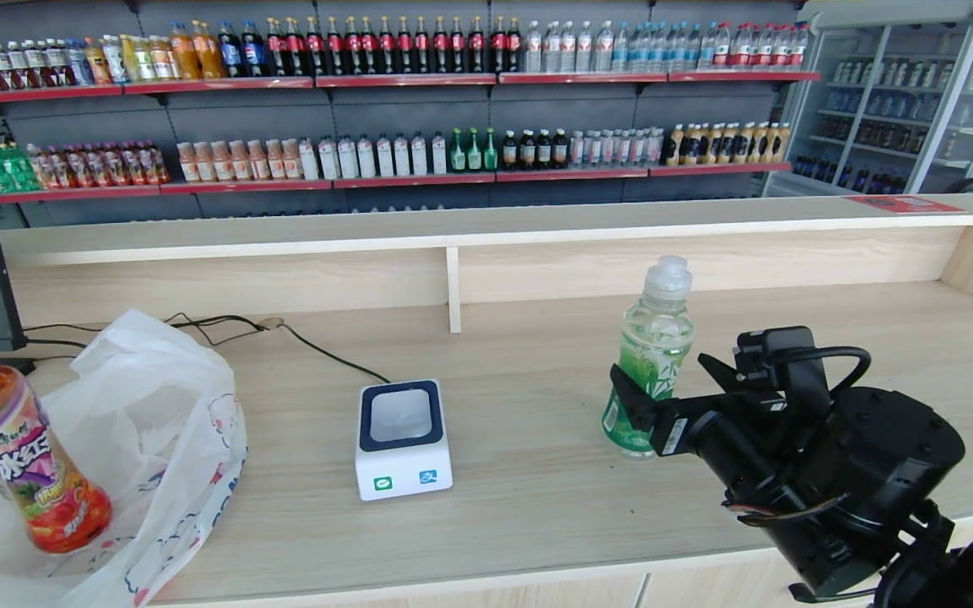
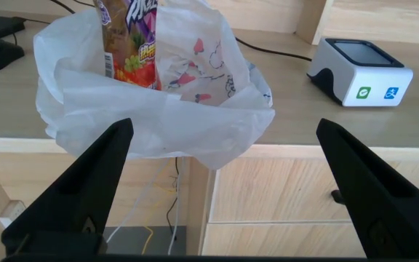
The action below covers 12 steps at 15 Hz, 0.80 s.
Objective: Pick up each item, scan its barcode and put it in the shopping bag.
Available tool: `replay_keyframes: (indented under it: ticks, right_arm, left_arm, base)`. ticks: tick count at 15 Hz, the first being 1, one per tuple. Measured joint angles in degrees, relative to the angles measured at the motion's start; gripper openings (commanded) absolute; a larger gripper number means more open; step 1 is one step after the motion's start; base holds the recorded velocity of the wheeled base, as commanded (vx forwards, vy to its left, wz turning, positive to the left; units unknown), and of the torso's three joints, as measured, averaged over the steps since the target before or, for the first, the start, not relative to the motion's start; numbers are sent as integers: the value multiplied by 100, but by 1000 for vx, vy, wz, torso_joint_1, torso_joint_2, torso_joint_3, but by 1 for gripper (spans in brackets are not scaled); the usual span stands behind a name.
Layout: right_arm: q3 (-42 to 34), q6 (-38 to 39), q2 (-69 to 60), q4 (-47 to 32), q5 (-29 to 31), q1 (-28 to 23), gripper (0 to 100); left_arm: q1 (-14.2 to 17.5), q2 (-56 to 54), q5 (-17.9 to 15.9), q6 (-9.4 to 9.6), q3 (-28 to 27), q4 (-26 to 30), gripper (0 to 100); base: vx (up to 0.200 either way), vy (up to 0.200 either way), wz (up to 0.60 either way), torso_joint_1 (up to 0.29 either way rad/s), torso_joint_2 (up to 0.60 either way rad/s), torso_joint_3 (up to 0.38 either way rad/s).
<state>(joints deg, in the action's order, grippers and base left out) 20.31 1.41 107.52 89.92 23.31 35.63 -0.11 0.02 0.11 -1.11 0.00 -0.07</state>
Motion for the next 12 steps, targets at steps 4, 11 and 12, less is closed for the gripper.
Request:
replay_keyframes:
  ticks: [4, 11, 12]
  right_arm:
    - [-17, -121, 17, 2, -2, -17, 100]
    - [317, -139, 72, 2, -158, -74, 100]
    - [350, -166, 99, 2, -161, -74, 100]
  left_arm:
    - [6, 0, 0, 5, 0, 0, 100]
    - [0, 0, -1, 0, 0, 0, 100]
    - [0, 0, -1, 0, 0, 0, 100]
  base:
    - [0, 0, 0, 0, 0, 0]
    - [0, 0, 0, 0, 0, 0]
    - [0, 0, 0, 0, 0, 0]
